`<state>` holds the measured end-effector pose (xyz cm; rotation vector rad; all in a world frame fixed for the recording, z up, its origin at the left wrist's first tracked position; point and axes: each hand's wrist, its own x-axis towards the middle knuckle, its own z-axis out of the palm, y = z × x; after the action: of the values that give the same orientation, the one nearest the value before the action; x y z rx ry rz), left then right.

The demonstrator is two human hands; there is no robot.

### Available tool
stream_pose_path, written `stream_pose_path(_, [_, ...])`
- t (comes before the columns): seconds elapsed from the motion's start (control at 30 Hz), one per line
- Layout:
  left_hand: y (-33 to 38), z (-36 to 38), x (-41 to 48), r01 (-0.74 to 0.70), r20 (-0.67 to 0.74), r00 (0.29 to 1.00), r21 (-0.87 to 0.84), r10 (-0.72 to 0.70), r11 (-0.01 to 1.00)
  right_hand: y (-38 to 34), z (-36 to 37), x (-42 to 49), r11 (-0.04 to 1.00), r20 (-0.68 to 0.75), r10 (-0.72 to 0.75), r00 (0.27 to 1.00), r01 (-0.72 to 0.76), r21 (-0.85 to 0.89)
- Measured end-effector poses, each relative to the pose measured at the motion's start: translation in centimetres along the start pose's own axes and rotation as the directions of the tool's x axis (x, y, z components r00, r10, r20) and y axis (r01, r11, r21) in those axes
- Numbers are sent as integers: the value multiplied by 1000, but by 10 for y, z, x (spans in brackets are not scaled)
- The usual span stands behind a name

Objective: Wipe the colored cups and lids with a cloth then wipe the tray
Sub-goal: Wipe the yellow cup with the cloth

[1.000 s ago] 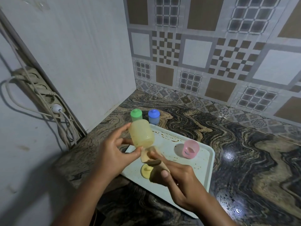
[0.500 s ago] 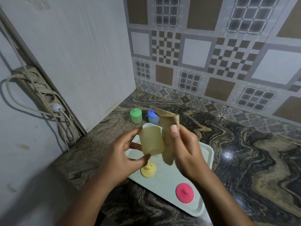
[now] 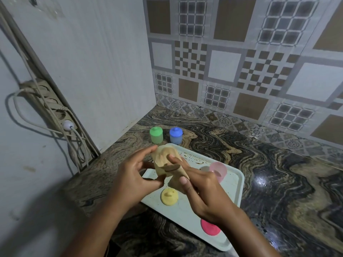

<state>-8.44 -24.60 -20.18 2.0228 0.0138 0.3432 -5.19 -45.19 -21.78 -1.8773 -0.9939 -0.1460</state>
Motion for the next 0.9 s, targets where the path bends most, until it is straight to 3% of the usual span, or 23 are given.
stream_pose_path(0.13, [-4,-2,1,-12,45,999,-12,13,1000,2,-6,-18,1000,-24,20,1000,-21,-5])
stream_pose_path(0.3, [-8,-7,3,64,44,997,-22,-63,998,12,-4,-36,987,71,142,987,-147,66])
stream_pose_path(0.4, [-10,-10,2,70,49,997,-46,-68,996,2,-8,-33,920,-90,257,962,-215,327])
stream_pose_path(0.5, [-8,-10,-1,14,68,998,-8,-13,1000,-1,-14,-16,844,-320,347,882,-144,517])
stream_pose_path(0.6, [-3,2,-4,-23,81,996,-44,26,999,-2,-11,4,765,-281,450,848,-204,611])
stream_pose_path(0.8, [0,23,-9,0,-14,1000,-216,-3,976,-7,-4,20,791,-191,390,901,-221,571])
stream_pose_path(0.9, [-1,19,-6,11,-31,999,-178,-17,984,-3,-3,20,908,-145,308,940,-245,340])
